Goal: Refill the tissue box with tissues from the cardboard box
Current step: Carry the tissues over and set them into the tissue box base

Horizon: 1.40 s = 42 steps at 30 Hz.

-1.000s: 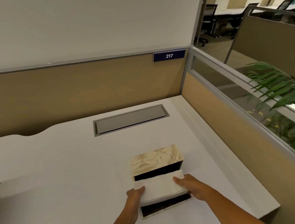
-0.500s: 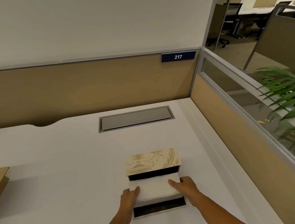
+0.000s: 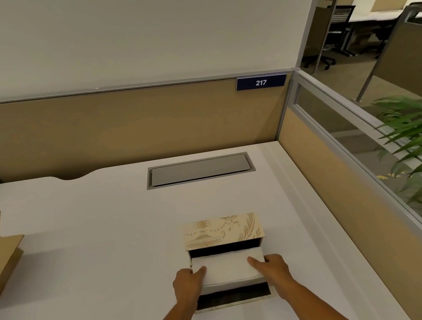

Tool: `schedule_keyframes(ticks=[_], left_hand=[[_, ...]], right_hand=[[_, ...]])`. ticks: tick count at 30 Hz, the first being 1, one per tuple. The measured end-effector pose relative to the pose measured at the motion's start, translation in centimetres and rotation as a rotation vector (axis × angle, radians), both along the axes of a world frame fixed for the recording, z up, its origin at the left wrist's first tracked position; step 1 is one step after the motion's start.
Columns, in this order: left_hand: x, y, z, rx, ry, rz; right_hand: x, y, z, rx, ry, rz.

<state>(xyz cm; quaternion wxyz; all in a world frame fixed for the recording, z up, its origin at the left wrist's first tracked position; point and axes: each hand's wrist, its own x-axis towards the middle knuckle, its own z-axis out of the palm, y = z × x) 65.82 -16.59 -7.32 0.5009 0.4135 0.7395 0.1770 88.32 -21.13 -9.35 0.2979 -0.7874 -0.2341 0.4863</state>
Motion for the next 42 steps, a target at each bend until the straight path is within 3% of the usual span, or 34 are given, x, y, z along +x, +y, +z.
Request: schedule_keyframes(ticks=[16, 42], left_hand=[[0.0, 0.0, 0.2, -0.052, 0.074, -0.056], [-0.5, 0.2, -0.9, 0.041, 0.077, -0.058]], right_hand=[[0.1, 0.3, -0.4, -0.015, -0.006, 0.016], [0.3, 0.1, -0.6, 0.014, 0.024, 0.042]])
